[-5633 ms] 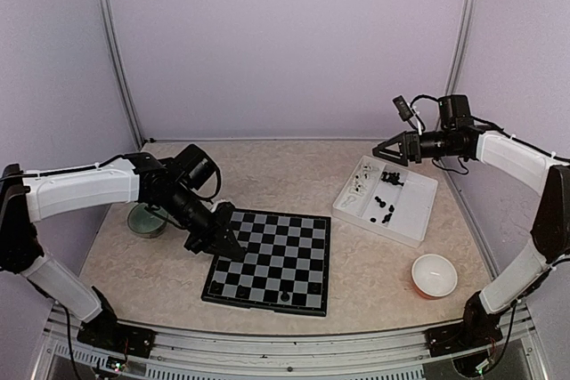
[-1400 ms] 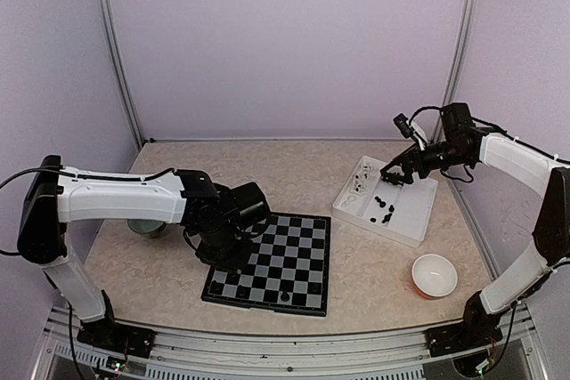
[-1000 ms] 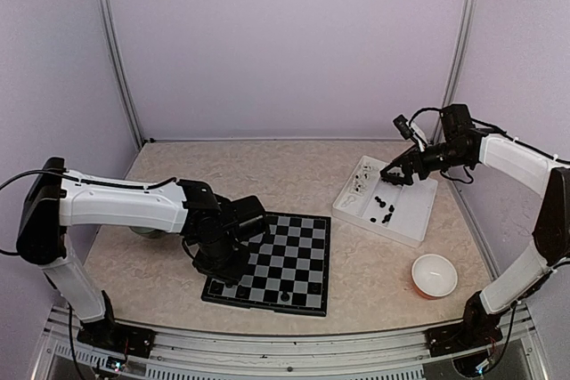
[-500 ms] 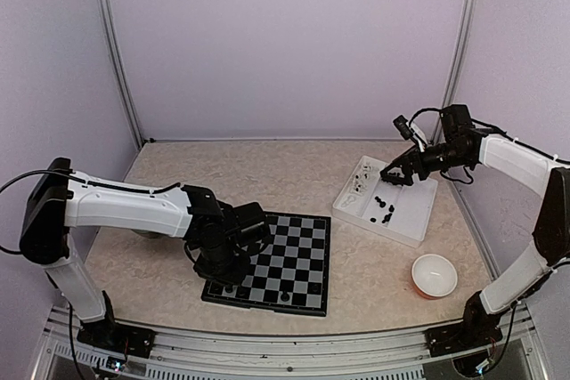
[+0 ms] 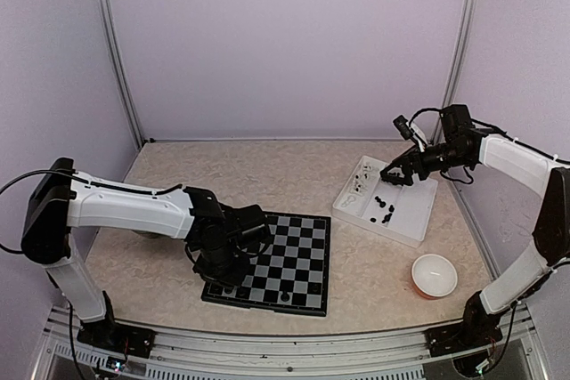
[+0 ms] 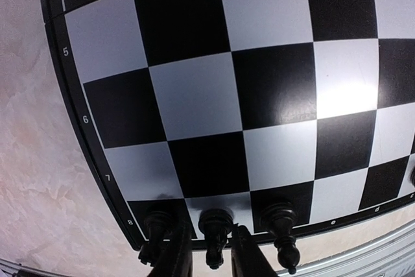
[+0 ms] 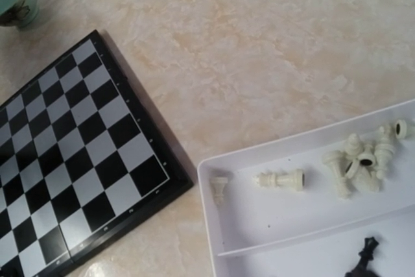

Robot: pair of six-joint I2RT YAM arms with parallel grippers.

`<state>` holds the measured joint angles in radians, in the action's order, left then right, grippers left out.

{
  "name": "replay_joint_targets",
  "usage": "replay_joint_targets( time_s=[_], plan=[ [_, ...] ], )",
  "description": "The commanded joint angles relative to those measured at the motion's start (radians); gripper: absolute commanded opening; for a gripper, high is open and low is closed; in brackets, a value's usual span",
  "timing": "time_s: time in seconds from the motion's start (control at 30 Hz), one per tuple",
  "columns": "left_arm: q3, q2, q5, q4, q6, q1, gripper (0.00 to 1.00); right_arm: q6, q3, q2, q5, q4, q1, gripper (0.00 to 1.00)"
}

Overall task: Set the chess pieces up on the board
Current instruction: Place the knight at g8, then pick up the king from the storage box.

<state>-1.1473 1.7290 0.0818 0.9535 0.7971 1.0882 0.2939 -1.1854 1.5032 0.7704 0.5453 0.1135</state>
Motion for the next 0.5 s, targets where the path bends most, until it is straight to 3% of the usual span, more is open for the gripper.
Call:
replay_joint_targets(
  time_s=[0.0,0.2,0.33,0.47],
  plan=[
    [-0.066,-0.024,0.044,0.061,0.012,0.006,0.27,0.012,-0.037,-0.008,0.003,0.024,-0.011,0.96],
    [-0.250,-0.061,0.182,0.147,-0.025,-0.013,0.38,-0.014,-0.058,-0.094,-0.214,-0.097,-0.014,0.99],
    [-0.368,-0.078,0.309,0.037,-0.148,-0.035,0.39,-0.002,-0.090,-0.062,-0.239,-0.081,-0.044,0.99],
    [-0.404,-0.077,0.349,-0.223,-0.354,-0.064,0.40,0.081,-0.149,0.031,-0.204,0.031,-0.046,0.71]
  ],
)
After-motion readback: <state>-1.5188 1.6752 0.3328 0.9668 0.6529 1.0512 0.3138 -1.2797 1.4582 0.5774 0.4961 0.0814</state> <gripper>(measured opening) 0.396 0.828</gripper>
